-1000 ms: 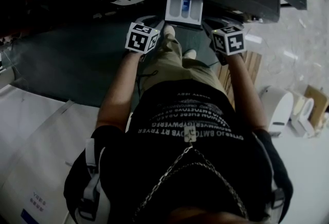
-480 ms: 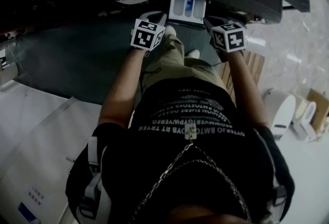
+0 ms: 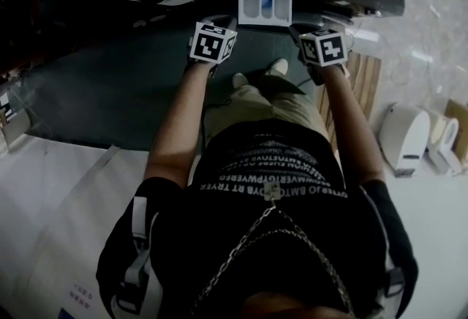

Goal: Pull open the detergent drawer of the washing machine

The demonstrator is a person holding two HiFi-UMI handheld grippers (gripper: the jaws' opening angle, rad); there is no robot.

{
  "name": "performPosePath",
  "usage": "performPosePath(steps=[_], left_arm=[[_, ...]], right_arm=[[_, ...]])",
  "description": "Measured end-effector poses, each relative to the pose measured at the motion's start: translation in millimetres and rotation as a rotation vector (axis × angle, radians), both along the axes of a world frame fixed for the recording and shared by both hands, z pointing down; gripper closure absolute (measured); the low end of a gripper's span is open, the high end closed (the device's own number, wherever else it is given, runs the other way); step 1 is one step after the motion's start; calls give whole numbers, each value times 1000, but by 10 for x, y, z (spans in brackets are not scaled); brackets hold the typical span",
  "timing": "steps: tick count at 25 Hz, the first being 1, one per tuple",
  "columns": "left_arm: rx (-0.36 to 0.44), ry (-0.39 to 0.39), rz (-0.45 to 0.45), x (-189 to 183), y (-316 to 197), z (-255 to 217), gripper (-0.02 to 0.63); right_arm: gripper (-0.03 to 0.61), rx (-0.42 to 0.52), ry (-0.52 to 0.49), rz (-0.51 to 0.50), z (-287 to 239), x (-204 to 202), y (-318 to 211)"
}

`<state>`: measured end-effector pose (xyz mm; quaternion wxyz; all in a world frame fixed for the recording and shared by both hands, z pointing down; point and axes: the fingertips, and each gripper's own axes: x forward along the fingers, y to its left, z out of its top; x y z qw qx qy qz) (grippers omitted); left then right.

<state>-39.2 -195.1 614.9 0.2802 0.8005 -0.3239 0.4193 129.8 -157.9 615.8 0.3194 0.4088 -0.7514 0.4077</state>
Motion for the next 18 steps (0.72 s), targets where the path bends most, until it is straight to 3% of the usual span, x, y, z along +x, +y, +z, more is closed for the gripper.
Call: performPosePath(steps=[5,18], left_arm=[[0,16,45,50,-119,18,598],[-66,93,20,65,87,-34,607]], right_arm=[[572,-38,-32,86,45,-15,-23],[575,-45,10,132,68,-113,109]])
